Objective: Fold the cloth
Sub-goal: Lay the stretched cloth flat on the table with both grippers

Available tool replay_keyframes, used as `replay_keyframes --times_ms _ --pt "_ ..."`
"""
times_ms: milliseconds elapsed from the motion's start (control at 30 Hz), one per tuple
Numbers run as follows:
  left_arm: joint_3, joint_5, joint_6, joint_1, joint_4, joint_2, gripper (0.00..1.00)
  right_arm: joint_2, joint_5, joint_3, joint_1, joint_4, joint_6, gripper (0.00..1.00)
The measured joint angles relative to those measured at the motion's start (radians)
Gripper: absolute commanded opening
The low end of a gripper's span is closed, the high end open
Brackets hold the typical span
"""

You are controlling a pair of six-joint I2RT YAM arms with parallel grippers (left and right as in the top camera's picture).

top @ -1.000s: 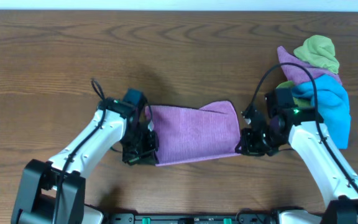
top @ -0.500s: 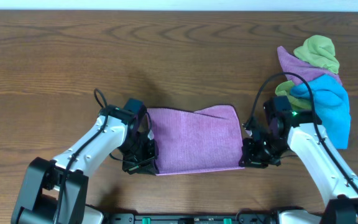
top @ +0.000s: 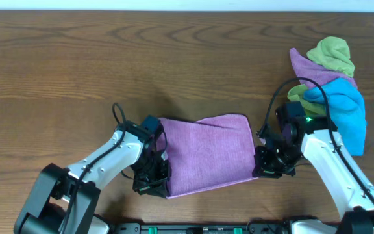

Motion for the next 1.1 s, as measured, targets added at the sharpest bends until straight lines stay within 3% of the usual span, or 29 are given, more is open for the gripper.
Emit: replay_keyframes --times_ms 467,800,1100 --pt "-0.005 0.019 -0.074 -0.001 0.039 -0.011 0.06 -0.001 0.016 -0.003 0.0 0.066 0.003 0.02" --pt "-0.006 0.015 -0.184 0.0 0.051 -0.219 0.06 -0.001 0.058 -0.003 0.0 0.132 0.015 0.01" --pt "-0.008 -0.049 -0.27 0.067 0.203 -0.312 0.06 -0.002 0.055 -0.004 0.006 0.425 0.033 0.01"
